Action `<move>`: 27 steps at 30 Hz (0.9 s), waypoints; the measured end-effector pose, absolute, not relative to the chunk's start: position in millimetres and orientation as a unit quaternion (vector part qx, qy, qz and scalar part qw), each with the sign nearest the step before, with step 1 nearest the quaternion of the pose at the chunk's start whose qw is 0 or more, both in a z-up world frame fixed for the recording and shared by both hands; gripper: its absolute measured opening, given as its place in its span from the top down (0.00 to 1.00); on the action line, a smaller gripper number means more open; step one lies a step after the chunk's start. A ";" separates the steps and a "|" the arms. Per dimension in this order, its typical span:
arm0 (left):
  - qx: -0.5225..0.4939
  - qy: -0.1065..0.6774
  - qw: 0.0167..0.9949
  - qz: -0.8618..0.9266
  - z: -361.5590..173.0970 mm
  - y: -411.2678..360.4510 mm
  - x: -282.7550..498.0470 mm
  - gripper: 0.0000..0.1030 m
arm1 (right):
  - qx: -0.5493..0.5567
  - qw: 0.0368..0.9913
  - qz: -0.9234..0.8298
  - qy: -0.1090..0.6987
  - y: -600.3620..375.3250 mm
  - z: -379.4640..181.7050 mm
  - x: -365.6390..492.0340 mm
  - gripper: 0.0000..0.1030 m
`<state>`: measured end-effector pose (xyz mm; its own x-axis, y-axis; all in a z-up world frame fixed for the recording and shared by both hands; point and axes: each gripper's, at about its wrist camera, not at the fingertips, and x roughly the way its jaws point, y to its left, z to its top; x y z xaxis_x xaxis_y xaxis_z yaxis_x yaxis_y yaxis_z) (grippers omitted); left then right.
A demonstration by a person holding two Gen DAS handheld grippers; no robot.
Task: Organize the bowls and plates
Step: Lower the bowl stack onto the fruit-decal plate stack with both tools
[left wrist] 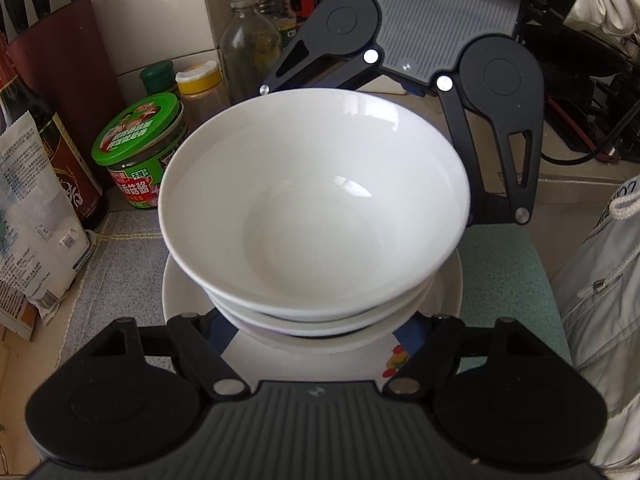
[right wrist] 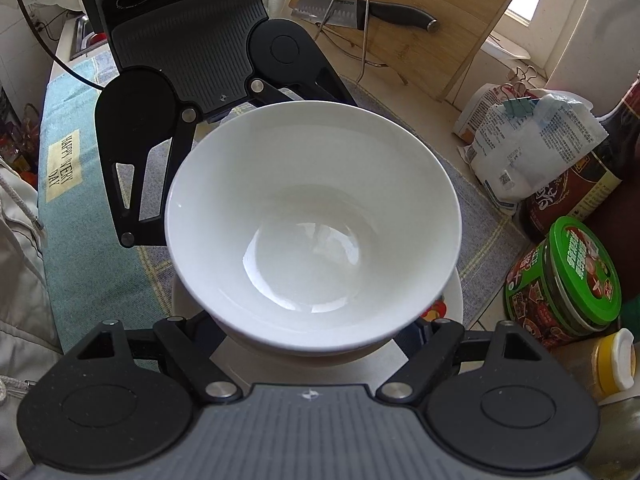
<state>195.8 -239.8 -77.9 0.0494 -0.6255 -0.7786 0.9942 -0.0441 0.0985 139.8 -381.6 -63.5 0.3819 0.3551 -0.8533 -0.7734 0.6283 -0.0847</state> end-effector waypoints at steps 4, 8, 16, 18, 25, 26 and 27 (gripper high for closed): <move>0.343 0.271 0.637 -0.634 -79.0 -243.1 199.1 0.24 | -0.242 0.795 0.355 0.429 -383.8 -64.8 142.7 0.15; 0.342 0.276 0.636 -0.634 -81.8 -245.2 200.9 0.24 | -0.241 0.793 0.357 0.431 -384.4 -66.9 144.3 0.15; 0.339 0.285 0.634 -0.634 -88.0 -247.5 201.4 0.23 | -0.239 0.789 0.357 0.439 -384.5 -73.3 145.7 0.15; 0.335 0.288 0.636 -0.633 -88.6 -247.3 202.8 0.22 | -0.233 0.790 0.355 0.441 -386.2 -73.8 146.7 0.14; 0.336 0.273 0.660 -0.614 -89.2 -237.3 193.7 0.08 | -0.237 0.796 0.353 0.431 -381.6 -73.8 140.9 0.00; 0.333 0.274 0.665 -0.609 -88.1 -235.0 192.9 0.08 | -0.239 0.798 0.350 0.429 -381.7 -73.8 140.0 0.00; 0.330 0.275 0.671 -0.604 -86.7 -232.0 191.6 0.07 | -0.238 0.798 0.348 0.430 -382.2 -73.8 139.9 0.00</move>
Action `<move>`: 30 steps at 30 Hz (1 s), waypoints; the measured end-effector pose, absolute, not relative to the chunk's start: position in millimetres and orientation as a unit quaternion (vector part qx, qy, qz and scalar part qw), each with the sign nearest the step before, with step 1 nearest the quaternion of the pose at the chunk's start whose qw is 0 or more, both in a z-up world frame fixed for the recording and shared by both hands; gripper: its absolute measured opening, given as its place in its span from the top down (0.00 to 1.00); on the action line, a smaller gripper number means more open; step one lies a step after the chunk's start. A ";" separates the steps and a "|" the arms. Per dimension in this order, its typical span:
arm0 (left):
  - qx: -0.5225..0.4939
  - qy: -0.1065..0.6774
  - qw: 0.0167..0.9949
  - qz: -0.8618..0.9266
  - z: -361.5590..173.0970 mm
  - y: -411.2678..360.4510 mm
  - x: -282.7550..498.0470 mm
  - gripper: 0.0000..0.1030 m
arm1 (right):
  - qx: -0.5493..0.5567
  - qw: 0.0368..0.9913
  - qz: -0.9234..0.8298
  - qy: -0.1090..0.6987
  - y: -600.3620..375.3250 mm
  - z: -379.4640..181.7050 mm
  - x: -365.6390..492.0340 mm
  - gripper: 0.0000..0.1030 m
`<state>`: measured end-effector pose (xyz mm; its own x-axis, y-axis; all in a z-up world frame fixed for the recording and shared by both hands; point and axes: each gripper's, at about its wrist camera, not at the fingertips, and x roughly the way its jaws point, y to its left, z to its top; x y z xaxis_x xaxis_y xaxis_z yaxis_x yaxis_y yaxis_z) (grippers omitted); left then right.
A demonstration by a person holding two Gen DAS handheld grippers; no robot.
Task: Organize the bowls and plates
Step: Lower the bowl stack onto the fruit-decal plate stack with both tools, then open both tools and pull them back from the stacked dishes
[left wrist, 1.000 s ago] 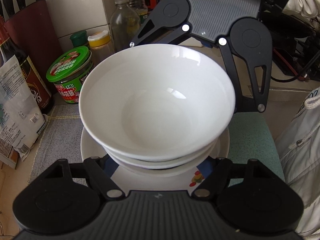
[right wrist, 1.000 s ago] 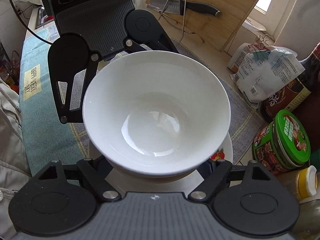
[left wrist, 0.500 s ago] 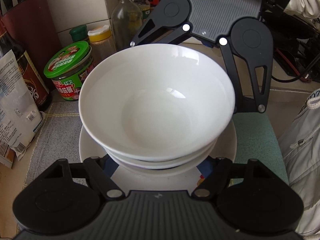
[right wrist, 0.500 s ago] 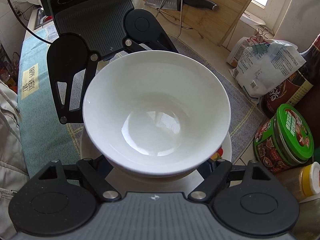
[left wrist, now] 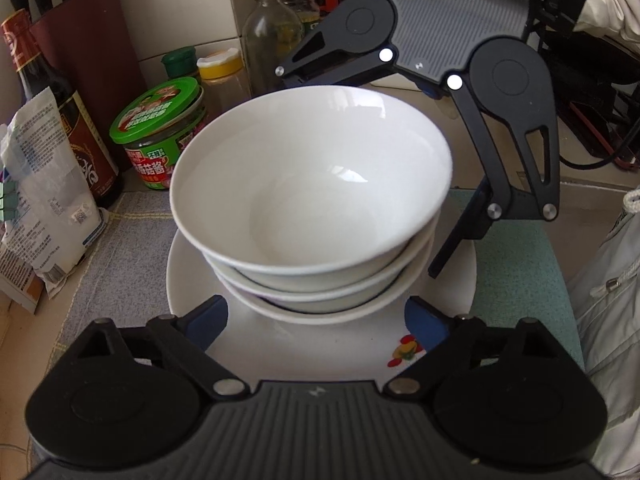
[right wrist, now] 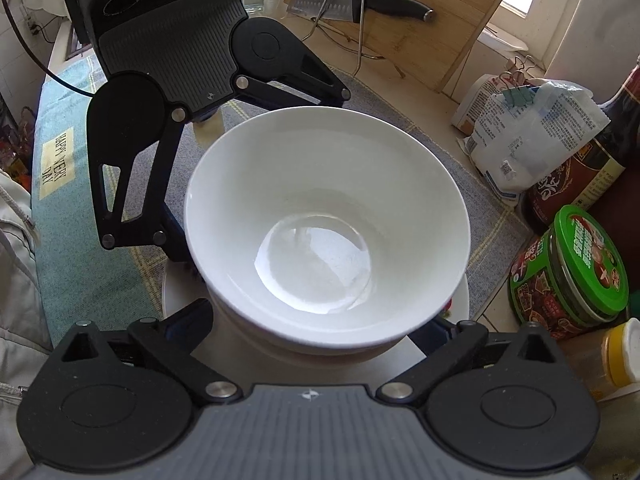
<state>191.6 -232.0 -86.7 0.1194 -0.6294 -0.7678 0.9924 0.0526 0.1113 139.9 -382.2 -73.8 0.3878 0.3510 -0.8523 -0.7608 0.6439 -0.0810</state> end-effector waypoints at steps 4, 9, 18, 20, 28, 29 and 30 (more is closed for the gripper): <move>0.306 0.264 0.705 -0.583 -74.0 -214.2 182.5 0.06 | -0.226 0.811 0.332 0.425 -388.3 -66.3 136.9 0.00; 0.263 0.219 0.769 -0.539 -56.3 -186.8 166.1 0.01 | -0.232 0.829 0.286 0.421 -384.8 -56.1 125.6 0.00; 0.148 0.183 0.846 -0.478 -41.2 -138.1 146.2 0.01 | -0.182 0.864 0.156 0.442 -343.5 -49.8 89.2 0.00; 0.145 0.195 0.863 -0.443 -40.0 -131.0 139.3 0.01 | -0.143 0.877 0.116 0.444 -336.8 -46.6 80.0 0.00; 0.127 0.281 0.894 -0.326 -32.6 -111.5 121.4 0.01 | 0.023 0.899 -0.092 0.427 -305.3 -36.1 41.2 0.00; 0.121 0.284 0.895 -0.323 -30.3 -108.0 117.5 0.01 | 0.040 0.897 -0.114 0.425 -302.8 -34.8 37.2 0.00; 0.115 0.288 0.895 -0.322 -27.7 -104.3 113.7 0.01 | 0.062 0.895 -0.132 0.421 -301.1 -33.5 31.1 0.00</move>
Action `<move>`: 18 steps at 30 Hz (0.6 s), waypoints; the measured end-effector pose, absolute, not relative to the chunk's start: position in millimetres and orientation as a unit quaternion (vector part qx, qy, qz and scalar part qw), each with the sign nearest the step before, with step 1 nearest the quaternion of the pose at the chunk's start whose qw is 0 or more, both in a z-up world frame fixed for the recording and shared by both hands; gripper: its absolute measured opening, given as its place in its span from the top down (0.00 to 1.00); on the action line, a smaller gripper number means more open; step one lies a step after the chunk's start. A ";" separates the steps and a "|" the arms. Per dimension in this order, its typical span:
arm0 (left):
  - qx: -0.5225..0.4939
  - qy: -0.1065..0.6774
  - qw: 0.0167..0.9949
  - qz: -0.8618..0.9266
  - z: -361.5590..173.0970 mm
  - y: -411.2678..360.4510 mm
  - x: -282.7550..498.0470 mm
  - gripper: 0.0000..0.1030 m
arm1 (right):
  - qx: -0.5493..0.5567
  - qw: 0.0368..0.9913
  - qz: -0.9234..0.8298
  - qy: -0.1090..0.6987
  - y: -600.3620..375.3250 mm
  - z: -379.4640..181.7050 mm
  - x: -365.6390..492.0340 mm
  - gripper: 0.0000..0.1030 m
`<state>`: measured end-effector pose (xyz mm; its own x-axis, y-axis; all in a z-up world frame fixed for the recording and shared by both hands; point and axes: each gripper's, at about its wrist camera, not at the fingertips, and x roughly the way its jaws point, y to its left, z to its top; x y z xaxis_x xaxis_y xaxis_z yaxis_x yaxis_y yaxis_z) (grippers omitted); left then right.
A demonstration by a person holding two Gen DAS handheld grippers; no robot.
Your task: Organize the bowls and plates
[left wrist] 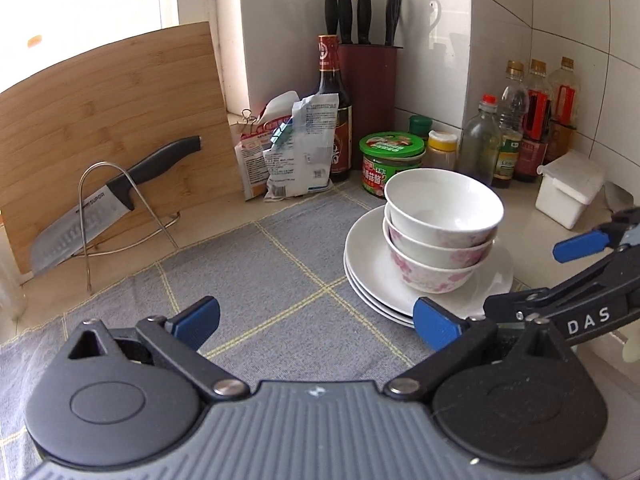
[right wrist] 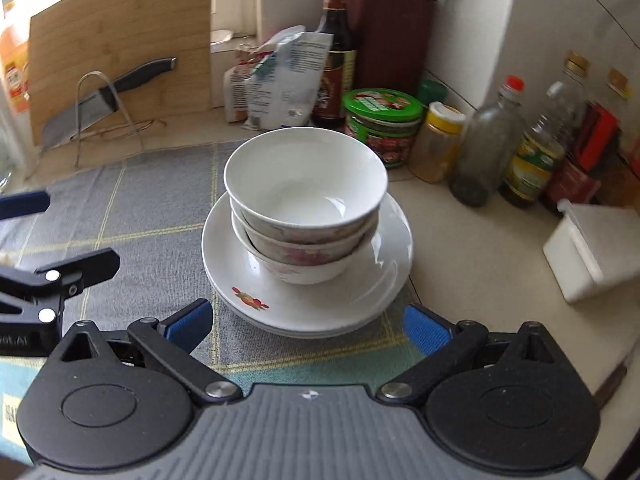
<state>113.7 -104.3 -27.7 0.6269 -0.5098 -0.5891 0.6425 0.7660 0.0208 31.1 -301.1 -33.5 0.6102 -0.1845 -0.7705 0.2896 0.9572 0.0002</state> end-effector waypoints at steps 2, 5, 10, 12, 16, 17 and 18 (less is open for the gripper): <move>0.107 0.296 0.895 -0.316 -23.8 -99.8 109.8 0.01 | 0.089 0.893 -0.159 0.412 -298.2 -30.0 21.3 0.00; 0.102 0.303 0.894 -0.315 -17.5 -93.4 102.8 0.01 | 0.100 0.890 -0.188 0.402 -291.1 -23.9 6.6 0.00; 0.106 0.300 0.897 -0.306 -5.6 -87.2 92.3 0.01 | 0.104 0.891 -0.210 0.388 -280.5 -12.5 -10.0 0.00; 0.110 0.299 0.898 -0.303 -2.8 -86.5 89.2 0.01 | 0.112 0.893 -0.213 0.381 -278.9 -7.7 -14.8 0.00; 0.113 0.294 0.901 -0.299 0.9 -85.6 84.5 0.01 | 0.109 0.896 -0.215 0.374 -273.6 -1.8 -19.2 0.00; 0.112 0.293 0.901 -0.300 1.9 -85.5 83.9 0.01 | 0.109 0.896 -0.214 0.373 -272.6 -1.3 -19.8 0.00; 0.112 0.293 0.901 -0.301 3.0 -85.3 82.9 0.01 | 0.109 0.897 -0.213 0.372 -271.5 -0.5 -20.4 0.00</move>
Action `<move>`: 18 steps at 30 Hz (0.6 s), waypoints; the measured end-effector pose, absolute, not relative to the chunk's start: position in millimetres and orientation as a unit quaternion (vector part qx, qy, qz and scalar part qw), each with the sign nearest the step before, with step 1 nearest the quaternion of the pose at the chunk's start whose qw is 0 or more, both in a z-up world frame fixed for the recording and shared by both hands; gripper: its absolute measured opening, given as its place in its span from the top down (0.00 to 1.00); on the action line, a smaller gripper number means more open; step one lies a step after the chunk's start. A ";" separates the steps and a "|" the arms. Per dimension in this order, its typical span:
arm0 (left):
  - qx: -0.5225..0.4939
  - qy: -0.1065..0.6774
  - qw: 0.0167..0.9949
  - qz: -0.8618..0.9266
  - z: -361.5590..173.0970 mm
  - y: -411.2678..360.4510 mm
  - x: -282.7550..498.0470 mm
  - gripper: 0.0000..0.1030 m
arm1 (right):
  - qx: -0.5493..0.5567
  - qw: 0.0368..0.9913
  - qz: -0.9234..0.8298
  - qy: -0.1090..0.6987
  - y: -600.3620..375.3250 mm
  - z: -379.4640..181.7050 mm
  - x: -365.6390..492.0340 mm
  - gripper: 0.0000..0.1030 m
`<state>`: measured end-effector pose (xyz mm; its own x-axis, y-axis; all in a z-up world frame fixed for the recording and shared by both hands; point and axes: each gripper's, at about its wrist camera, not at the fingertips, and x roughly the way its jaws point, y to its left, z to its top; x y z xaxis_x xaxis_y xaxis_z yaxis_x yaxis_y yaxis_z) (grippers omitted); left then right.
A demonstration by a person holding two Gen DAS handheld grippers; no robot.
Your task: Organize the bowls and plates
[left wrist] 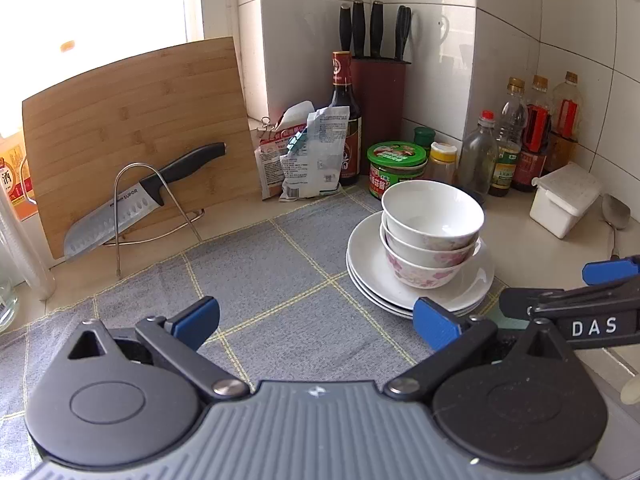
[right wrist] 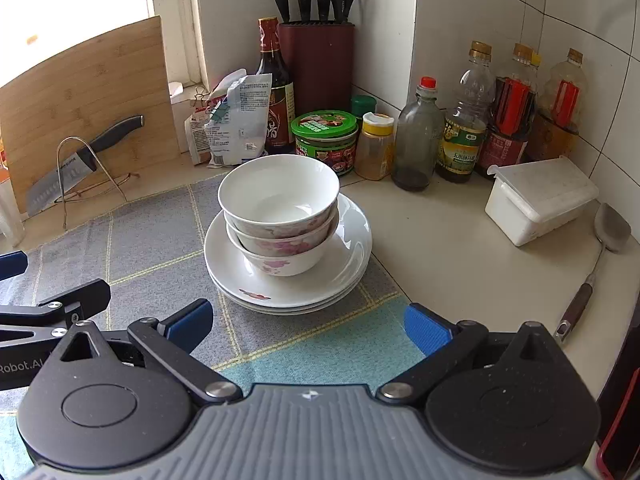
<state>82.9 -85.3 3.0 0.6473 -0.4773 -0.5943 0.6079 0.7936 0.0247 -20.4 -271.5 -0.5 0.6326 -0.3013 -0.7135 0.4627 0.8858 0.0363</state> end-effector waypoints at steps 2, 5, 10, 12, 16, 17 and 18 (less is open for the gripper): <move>0.112 0.291 0.902 -0.299 4.3 -85.4 81.6 0.01 | 0.107 0.898 -0.215 0.370 -270.1 1.1 -21.4 0.00; 0.110 0.290 0.903 -0.298 6.6 -85.5 80.9 0.01 | 0.105 0.898 -0.215 0.368 -269.1 2.8 -22.1 0.00; 0.108 0.288 0.904 -0.297 9.8 -86.3 79.6 0.01 | 0.103 0.900 -0.217 0.365 -268.8 5.1 -23.0 0.00; 0.106 0.288 0.904 -0.297 10.5 -86.7 79.5 0.01 | 0.102 0.900 -0.217 0.364 -269.1 6.2 -23.5 0.00; 0.105 0.287 0.905 -0.298 12.2 -87.6 78.8 0.01 | 0.101 0.901 -0.217 0.362 -270.5 8.2 -23.5 0.00; 0.105 0.287 0.905 -0.297 12.2 -87.7 78.9 0.01 | 0.101 0.901 -0.218 0.362 -270.4 8.5 -23.5 0.00; 0.105 0.287 0.905 -0.297 12.3 -87.4 78.7 0.01 | 0.100 0.901 -0.218 0.361 -270.3 8.7 -23.6 0.00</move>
<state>78.7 -87.4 12.3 0.6598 -0.4765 -0.5811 0.5972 0.8018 0.0205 -23.6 -270.3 8.7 0.6435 -0.3213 -0.6948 0.4659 0.8846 0.0225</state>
